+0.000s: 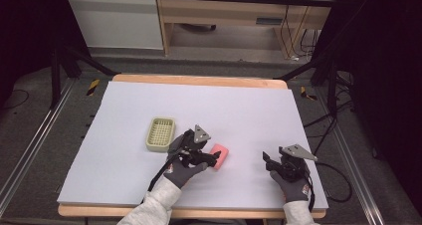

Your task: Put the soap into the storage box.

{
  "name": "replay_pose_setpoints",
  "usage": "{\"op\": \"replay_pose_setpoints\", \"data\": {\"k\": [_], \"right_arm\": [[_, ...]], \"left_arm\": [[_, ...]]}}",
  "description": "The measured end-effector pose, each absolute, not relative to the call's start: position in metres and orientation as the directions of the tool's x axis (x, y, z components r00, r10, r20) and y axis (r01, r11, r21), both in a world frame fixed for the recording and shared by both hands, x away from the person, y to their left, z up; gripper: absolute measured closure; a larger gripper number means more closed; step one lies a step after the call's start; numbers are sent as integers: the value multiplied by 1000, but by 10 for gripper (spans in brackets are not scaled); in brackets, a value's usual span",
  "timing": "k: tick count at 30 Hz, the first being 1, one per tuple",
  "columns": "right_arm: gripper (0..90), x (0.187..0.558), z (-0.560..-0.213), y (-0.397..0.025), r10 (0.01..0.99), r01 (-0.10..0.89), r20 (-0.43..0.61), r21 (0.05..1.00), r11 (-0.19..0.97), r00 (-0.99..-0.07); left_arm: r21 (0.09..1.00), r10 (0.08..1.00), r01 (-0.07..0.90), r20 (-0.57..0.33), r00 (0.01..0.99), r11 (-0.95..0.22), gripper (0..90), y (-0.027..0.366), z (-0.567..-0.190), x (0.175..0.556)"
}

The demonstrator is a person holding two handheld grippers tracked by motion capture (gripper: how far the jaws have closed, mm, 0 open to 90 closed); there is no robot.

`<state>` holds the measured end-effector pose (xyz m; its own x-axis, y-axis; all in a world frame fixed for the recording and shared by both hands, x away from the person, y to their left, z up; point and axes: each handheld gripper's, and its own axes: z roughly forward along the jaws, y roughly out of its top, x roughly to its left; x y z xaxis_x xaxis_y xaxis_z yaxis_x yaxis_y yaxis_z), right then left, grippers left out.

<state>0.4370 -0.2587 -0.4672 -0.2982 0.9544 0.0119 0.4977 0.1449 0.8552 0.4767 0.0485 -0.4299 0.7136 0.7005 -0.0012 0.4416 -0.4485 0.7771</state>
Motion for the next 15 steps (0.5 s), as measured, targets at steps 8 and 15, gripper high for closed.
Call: {"op": "replay_pose_setpoints", "data": {"k": [8,15], "right_arm": [[342,437,-467,-258,954,500,10,853,148,-299],[347,437,-467,-258,954,502,10,852,148,-299]], "left_arm": [[759,696,454,-1,718,-467,191,40,-436,478],[739,691,460,10,723,-492,192,33,-441,480]]}}
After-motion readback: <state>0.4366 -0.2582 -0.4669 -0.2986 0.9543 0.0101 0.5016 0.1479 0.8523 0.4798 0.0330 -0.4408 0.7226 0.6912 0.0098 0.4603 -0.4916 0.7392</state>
